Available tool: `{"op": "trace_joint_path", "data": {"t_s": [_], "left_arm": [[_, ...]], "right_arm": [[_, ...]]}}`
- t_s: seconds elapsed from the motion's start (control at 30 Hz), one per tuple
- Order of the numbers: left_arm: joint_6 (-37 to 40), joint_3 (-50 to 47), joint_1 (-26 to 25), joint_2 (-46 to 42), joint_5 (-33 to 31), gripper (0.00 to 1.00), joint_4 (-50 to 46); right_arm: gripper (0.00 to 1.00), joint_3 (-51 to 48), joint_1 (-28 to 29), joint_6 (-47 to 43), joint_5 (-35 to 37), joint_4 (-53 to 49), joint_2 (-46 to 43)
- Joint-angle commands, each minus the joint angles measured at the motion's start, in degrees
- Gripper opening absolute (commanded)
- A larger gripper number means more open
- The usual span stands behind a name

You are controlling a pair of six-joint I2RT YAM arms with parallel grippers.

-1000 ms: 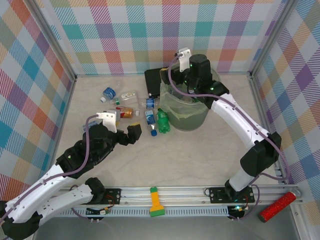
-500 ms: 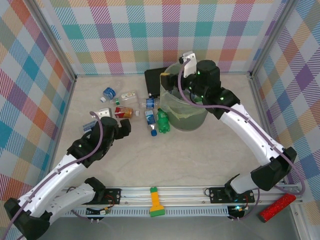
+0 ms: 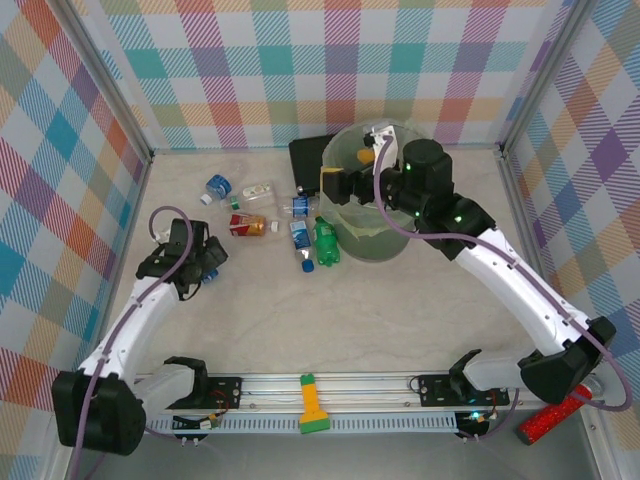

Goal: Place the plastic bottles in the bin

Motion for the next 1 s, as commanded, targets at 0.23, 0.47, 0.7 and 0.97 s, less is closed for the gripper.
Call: {"op": "trace_joint_path", "data": {"t_s": [0.23,0.47,0.7,0.97], "left_arm": [[-1.81,0.14,6.73,8.5,2.77,0.99,9.92],[0.32,1.61,6.96,14.57,4.09,1.0,13.27],[-1.18,-2.82,6.88,14.02,12.66,1.0,15.84],[-3.34,-7.04,4.28,6.75,19.69,1.0,15.03]], "right_arm": [[0.99,-2.75,0.85,1.71,-2.07,0.45,-4.32],[0.99,-4.24,1.03,1.57,-1.5,0.38,-5.54],[0.99,-4.87,1.03,1.37,-1.12,0.82,-5.86],[0.99,-4.96,1.11,2.6,-1.67,2.17,-4.42]]}}
